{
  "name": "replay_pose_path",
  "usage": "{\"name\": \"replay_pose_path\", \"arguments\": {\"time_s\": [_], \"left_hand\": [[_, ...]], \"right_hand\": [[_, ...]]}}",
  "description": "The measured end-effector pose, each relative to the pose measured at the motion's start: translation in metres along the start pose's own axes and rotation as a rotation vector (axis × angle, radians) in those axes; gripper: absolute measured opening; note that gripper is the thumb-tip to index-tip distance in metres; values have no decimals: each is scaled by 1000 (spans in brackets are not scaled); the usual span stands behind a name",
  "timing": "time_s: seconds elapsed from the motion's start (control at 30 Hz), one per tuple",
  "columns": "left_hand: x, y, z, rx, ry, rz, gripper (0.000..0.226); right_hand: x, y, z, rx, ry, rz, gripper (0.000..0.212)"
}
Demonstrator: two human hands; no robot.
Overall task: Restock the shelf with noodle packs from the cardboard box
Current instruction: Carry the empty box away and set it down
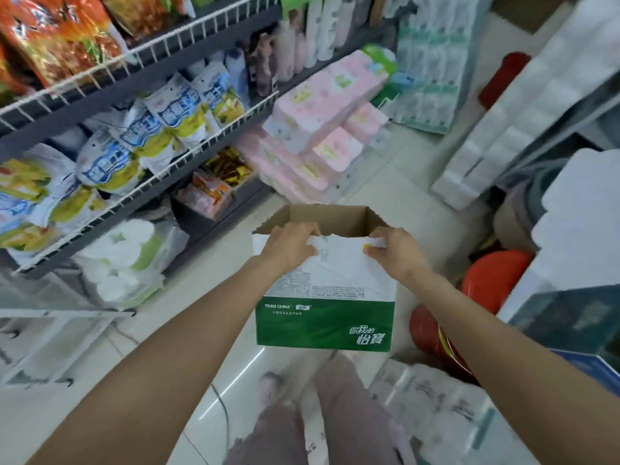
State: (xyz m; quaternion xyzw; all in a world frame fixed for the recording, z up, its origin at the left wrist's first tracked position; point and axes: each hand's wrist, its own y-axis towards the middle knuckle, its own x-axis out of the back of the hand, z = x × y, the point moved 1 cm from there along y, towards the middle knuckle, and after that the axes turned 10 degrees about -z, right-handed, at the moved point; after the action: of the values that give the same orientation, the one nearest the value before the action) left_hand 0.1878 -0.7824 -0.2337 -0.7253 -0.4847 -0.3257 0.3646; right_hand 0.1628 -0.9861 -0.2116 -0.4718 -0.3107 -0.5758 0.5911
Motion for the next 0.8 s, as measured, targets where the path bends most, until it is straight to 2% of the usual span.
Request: {"name": "replay_pose_path", "arguments": {"time_s": [0.3, 0.4, 0.5, 0.6, 0.8], "left_hand": [[-28, 120, -130, -202, 48, -11, 23], [-36, 168, -172, -235, 102, 94, 27], [-46, 209, -206, -256, 160, 180, 12], [-56, 241, -240, -366, 216, 137, 10], [-63, 310, -300, -580, 267, 62, 16]], "right_hand": [[72, 70, -124, -73, -10, -127, 26], [96, 99, -164, -105, 29, -165, 26], [118, 127, -202, -88, -35, -190, 22], [141, 153, -235, -97, -93, -189, 19], [171, 195, -288, -220, -16, -206, 21]]}}
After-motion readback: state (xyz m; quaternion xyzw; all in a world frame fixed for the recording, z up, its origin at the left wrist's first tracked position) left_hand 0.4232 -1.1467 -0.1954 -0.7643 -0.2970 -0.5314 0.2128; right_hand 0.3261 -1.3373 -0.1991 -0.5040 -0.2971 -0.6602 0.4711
